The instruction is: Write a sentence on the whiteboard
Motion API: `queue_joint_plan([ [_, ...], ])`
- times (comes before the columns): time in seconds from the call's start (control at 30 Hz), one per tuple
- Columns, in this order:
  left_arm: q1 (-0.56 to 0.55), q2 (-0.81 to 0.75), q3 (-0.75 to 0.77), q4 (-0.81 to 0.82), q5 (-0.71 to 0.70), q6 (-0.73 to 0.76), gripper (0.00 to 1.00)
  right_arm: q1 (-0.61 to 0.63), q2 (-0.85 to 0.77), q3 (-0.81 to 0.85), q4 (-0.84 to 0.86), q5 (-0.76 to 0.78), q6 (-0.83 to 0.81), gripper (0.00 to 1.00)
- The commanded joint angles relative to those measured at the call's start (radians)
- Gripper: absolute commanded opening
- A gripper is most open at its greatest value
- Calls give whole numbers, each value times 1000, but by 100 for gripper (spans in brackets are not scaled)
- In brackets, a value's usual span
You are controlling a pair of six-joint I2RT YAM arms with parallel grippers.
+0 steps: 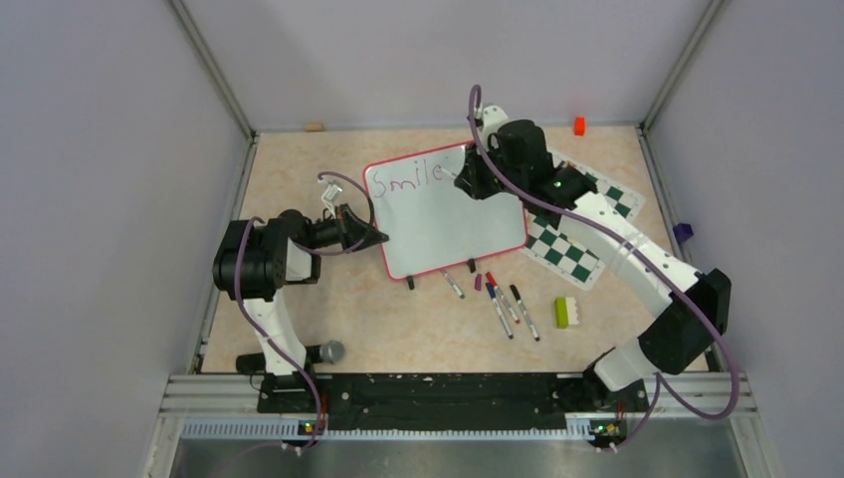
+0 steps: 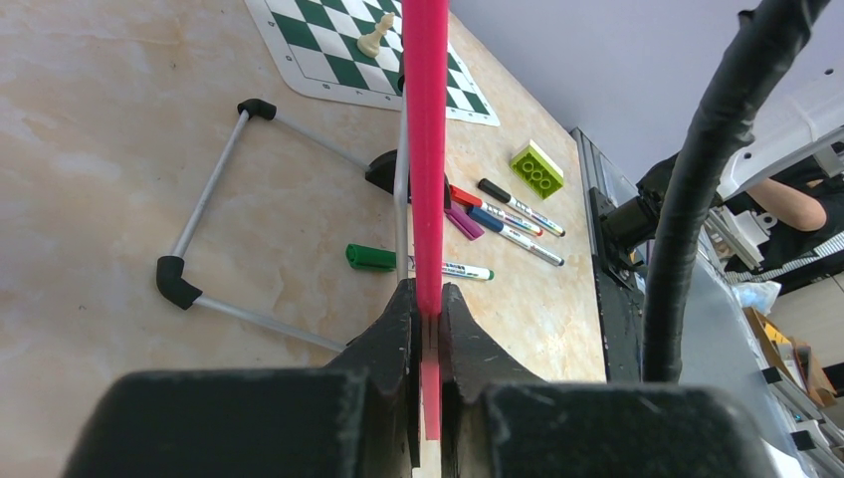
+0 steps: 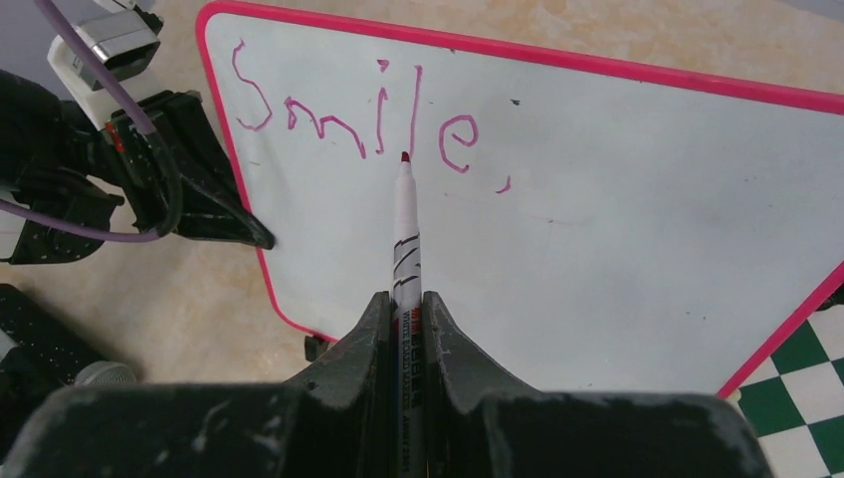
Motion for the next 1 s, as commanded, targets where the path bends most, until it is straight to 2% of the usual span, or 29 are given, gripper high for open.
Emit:
queue_joint_plan([
  [0.0, 2, 3, 24, 117, 12, 30, 0, 36, -10, -18, 65, -5, 9, 0],
  [0.17, 3, 4, 18, 118, 7, 41, 0, 150, 25, -19, 62, 135, -9, 0],
  [0.33, 3, 6, 15, 117, 2, 48, 0, 243, 31, -75, 141, 196, 9, 0],
  [0.5, 7, 10, -2, 119, -28, 30, 0, 257, 24, -113, 197, 188, 30, 0],
  [0.67, 7, -18, -38, 117, -43, 102, 0, 258, 25, -126, 209, 187, 37, 0],
  [0.97, 8, 8, -5, 118, -11, 77, 0, 258, 12, -150, 221, 186, 38, 0],
])
